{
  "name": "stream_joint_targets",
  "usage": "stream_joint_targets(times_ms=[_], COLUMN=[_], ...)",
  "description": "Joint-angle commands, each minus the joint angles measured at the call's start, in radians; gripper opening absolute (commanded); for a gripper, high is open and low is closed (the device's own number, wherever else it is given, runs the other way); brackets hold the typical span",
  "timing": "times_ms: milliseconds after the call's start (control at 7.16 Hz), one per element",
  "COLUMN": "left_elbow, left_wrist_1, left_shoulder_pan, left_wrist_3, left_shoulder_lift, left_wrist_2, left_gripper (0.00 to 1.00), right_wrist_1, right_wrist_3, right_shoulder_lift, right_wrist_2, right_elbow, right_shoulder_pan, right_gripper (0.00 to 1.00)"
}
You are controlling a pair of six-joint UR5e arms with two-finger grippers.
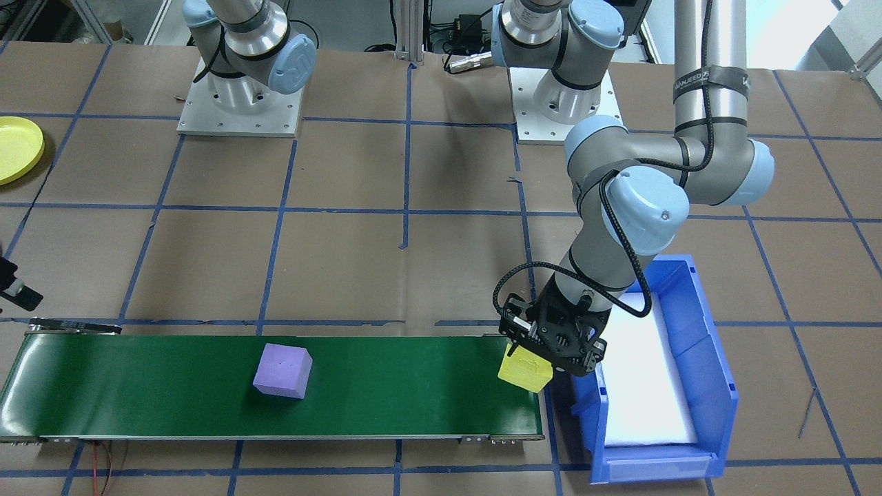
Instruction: Move block left to right into plate
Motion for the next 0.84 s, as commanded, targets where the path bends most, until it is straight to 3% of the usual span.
stream_joint_targets(times_ms=[0, 140, 419, 559, 698], left_elbow=[0.001, 0.016, 0.017, 0.016, 0.019], left_wrist_1=[0.046, 0.044, 0.035, 0.012, -0.110], left_shoulder_pan=[-0.008, -0.008, -0.008, -0.008, -0.006], left_wrist_3=[0.000, 0.006, -0.005, -0.011, -0.018], left_shoulder_lift=[-0.036, -0.034, -0.001, 0.030, 0.096], left_wrist_2=[-0.033, -0.022, 0.010, 0.071, 0.094], left_gripper=[0.48, 0.99, 1.00, 1.00, 1.00], right_wrist_1=[0.002, -0.004, -0.015, -0.016, -0.019], right_wrist_3=[-0.102, -0.103, -0.090, -0.077, -0.052], right_shoulder_lift=[0.019, 0.015, 0.014, 0.019, 0.025], right_wrist_2=[0.033, 0.025, 0.042, 0.042, 0.042], right_elbow=[0.050, 0.082, 0.157, 0.200, 0.201], right_shoulder_pan=[0.000, 0.000, 0.000, -0.002, -0.002], right_gripper=[1.00, 1.00, 1.00, 1.00, 1.00])
